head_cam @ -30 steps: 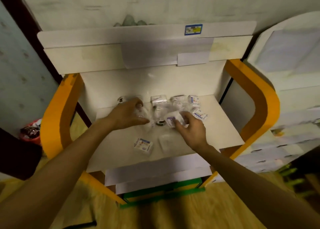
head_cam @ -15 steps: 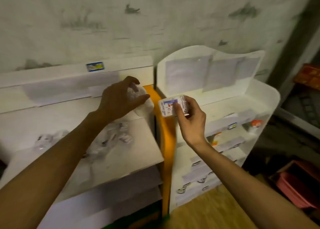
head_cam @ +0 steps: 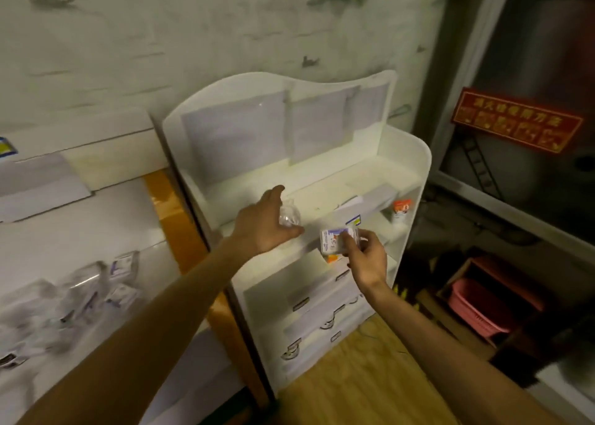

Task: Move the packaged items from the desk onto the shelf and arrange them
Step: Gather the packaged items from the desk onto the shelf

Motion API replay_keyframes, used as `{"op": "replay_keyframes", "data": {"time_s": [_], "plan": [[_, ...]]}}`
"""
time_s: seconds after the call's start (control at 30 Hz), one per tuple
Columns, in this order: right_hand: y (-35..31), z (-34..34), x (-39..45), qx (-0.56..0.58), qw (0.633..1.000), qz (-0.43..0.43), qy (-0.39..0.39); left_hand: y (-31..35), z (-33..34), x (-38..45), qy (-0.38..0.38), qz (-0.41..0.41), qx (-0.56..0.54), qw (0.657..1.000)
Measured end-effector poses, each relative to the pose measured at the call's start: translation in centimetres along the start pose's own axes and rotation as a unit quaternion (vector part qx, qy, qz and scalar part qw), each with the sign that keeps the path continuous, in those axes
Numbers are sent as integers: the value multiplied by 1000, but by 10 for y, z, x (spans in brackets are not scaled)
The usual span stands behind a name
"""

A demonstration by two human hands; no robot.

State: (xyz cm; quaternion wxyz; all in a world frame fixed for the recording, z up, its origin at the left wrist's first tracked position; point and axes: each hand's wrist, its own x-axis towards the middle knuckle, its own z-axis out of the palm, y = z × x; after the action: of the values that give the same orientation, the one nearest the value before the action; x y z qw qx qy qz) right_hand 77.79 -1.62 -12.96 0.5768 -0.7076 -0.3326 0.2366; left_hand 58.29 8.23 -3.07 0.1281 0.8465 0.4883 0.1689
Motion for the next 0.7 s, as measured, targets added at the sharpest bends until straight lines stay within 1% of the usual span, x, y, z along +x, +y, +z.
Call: {"op": "replay_keyframes", "data": {"time_s": [0.07, 0.17, 0.27, 0.4, 0.5, 0.6, 0.7], "plan": [[21, -1, 19, -4, 1000, 31, -2, 2, 29, 19, -17, -12, -12, 1000], [41, 3, 56, 12, 996, 83, -21, -8, 63, 56, -37, -52, -36, 997], [52, 6, 96, -13, 994, 96, -46, -20, 89, 91, -49, -76, -54, 994], [48, 6, 147, -35, 991, 118, -62, -21, 114, 139, -58, -83, -73, 992], [48, 7, 178, -19, 989, 139, -51, -17, 126, 171, -48, -82, -91, 991], [65, 5, 195, -17, 985, 167, -34, -12, 145, 187, -67, -93, -104, 988], [67, 4, 227, 14, 986, 168, 1, -5, 162, 213, -77, -113, -127, 982]]}}
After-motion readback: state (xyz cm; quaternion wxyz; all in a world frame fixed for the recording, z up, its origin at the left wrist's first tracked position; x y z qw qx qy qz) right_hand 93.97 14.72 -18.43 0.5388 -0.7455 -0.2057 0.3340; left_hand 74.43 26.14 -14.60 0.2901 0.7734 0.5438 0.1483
